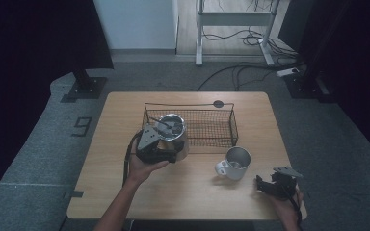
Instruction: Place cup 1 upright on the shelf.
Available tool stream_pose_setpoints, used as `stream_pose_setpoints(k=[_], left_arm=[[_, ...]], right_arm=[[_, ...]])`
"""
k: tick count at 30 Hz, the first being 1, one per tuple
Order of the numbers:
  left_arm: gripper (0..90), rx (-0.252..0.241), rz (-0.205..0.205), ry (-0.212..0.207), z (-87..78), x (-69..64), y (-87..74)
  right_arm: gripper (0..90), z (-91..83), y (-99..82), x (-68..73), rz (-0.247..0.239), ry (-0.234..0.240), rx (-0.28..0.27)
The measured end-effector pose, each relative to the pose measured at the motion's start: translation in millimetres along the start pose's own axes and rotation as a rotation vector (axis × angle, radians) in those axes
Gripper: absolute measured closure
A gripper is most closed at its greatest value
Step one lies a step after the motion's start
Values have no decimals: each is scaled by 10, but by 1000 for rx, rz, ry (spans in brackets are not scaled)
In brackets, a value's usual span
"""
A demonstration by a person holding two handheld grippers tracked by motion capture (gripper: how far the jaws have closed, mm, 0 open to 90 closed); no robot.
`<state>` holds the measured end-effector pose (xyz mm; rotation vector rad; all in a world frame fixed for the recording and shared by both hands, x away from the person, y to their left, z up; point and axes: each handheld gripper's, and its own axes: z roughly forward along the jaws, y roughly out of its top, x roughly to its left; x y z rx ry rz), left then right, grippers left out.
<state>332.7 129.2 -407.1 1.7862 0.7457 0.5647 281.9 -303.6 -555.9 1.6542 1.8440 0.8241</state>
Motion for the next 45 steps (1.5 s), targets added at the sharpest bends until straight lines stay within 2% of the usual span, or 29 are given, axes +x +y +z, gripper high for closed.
stream_pose_setpoints(k=[17, 32, 45], left_arm=[[45, -5, -5, 18, 21, 137, 64], [45, 1, -10, 25, 129, 251, 139], [46, 4, -28, 35, 171, 329, 138]], right_arm=[[117, 1, 1, -1, 8, -9, -1], [119, 1, 1, -1, 9, -9, -1], [122, 0, 1, -1, 10, -10, -2]])
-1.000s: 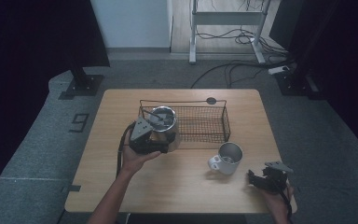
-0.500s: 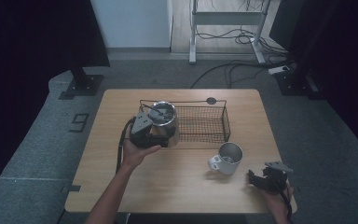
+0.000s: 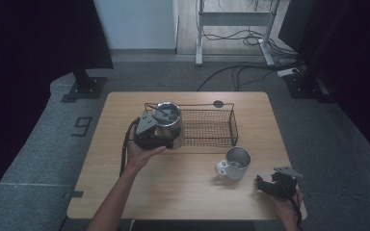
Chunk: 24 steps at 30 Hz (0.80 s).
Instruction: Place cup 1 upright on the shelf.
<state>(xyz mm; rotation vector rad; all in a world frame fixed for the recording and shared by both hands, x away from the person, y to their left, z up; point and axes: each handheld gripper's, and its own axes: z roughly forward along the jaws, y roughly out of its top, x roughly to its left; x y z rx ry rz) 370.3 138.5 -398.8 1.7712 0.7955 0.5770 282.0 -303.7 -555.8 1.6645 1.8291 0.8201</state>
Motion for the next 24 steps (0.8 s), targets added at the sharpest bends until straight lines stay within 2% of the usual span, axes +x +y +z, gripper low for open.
stream_pose_setpoints(k=[12, 24], left_arm=[[46, 0, 9, 10, 42, 36, 81], [45, 9, 6, 12, 124, 85, 91]], right_arm=[[123, 1, 3, -3, -2, -1, 3], [123, 3, 2, -4, -2, -1, 0]])
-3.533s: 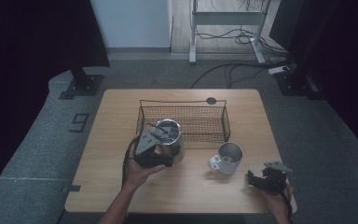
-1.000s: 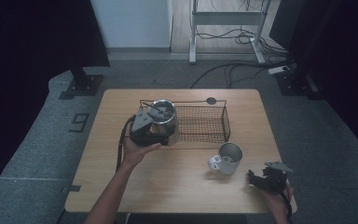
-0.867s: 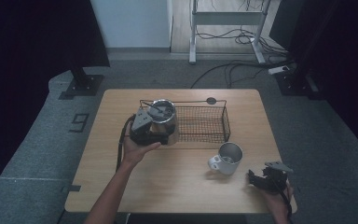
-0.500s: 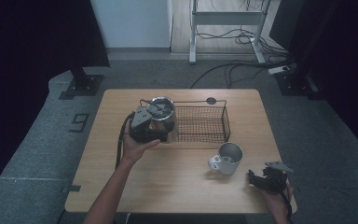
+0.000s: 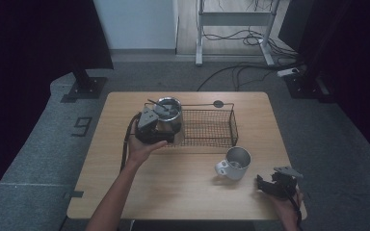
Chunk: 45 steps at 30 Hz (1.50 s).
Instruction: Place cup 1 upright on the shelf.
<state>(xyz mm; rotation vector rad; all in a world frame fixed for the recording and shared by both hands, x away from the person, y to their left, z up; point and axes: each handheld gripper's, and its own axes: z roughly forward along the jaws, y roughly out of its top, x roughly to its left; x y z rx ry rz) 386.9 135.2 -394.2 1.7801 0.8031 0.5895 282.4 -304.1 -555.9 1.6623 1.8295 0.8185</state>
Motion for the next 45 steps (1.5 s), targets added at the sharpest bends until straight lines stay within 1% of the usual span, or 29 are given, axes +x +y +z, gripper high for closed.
stream_pose_setpoints(k=[8, 12, 15, 26, 30, 38, 45], left_arm=[[45, 3, 5, -1, 63, 12, 33], [46, 7, 1, 0, 127, 42, 54], [45, 11, 1, -2, 144, 56, 58], [45, 18, -1, 12, 254, 124, 91], [46, 23, 1, 25, 298, 145, 90], [45, 21, -5, 21, 358, 182, 81], [46, 29, -16, 28, 411, 227, 55]], right_arm=[[124, -2, 1, -1, -1, 1, 2], [125, 0, 0, -1, 1, -1, 0], [125, 0, 0, -2, 1, -1, 0], [127, 3, 1, -3, 4, -6, -3], [128, 3, 1, -3, 5, -6, -3], [128, 3, 1, -3, 5, -6, -3], [127, 3, 1, -3, 5, -6, -3]])
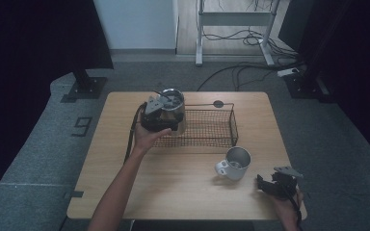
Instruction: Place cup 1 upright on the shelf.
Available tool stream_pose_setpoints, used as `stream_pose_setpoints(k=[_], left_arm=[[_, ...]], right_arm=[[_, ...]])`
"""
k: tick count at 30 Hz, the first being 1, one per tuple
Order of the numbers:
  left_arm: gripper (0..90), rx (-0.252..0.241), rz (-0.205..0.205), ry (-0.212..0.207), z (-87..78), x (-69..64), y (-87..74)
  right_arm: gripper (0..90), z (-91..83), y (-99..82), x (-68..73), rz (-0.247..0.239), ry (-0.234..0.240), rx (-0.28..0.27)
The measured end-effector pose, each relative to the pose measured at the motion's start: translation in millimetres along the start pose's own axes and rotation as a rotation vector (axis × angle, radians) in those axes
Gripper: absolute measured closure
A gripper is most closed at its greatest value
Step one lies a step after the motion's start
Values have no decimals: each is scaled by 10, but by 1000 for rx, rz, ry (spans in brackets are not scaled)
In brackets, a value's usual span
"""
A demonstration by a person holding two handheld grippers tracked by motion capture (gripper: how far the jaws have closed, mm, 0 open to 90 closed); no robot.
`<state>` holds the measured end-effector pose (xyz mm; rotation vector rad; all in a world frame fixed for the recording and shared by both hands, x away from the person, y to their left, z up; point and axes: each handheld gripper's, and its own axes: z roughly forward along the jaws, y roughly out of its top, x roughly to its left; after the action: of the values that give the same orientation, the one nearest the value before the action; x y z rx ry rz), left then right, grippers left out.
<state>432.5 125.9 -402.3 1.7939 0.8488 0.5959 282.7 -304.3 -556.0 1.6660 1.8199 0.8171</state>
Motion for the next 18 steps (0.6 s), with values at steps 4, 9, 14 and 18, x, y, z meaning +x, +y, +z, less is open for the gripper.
stream_pose_setpoints(k=[4, 9, 14, 18], left_arm=[[45, 3, -3, 5, 42, 23, -17], [46, 17, -7, 14, 94, 58, -45], [45, 13, -14, 19, 127, 77, -58], [45, 21, -5, 34, 161, 69, -75]], right_arm=[[128, 0, 0, 0, 0, 0, 0], [128, 0, 0, 0, 0, 0, 0], [128, 0, 0, 0, 0, 0, 0], [128, 0, 0, 0, 0, 0, 0]])
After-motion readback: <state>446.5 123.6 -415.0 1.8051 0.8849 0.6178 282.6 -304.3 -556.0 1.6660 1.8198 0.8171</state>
